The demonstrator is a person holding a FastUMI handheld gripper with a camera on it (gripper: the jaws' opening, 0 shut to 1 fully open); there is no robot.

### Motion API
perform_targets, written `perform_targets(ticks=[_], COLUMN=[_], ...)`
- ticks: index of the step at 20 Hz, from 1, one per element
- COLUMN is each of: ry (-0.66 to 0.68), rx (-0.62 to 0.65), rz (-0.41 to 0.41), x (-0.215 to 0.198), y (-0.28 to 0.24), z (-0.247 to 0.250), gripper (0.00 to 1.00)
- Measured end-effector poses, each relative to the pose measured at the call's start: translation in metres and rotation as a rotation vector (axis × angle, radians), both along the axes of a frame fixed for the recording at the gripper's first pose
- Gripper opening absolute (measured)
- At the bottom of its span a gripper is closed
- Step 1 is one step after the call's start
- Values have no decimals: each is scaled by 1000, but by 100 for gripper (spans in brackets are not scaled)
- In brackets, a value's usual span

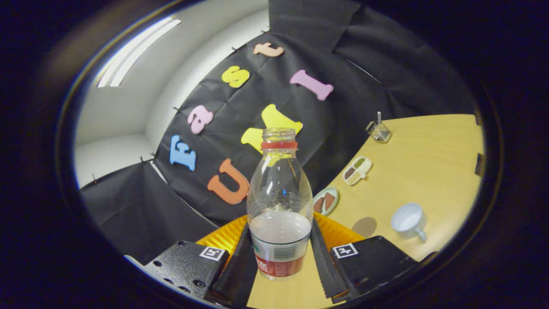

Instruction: Take the bottle from table, then pour the juice into the cup, finally place the bottle on the coaster

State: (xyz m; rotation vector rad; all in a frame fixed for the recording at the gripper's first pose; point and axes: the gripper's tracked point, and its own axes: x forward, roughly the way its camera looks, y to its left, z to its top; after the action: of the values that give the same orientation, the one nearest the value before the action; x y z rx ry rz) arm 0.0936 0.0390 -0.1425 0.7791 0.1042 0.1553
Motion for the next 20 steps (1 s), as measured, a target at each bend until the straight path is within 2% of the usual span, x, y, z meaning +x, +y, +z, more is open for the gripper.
perform_targets(ticks=[4,9,12,16,20], ry=[-33,-73,-54,-81,-77], rx=[-238,-364,-474,-591,-676], rz=[7,17,8,-74,-96], x=[4,21,45,76,104], y=[6,16,18,12,13], z=[15,19,-2,-23,-61], gripper=[76,77,77,77,78])
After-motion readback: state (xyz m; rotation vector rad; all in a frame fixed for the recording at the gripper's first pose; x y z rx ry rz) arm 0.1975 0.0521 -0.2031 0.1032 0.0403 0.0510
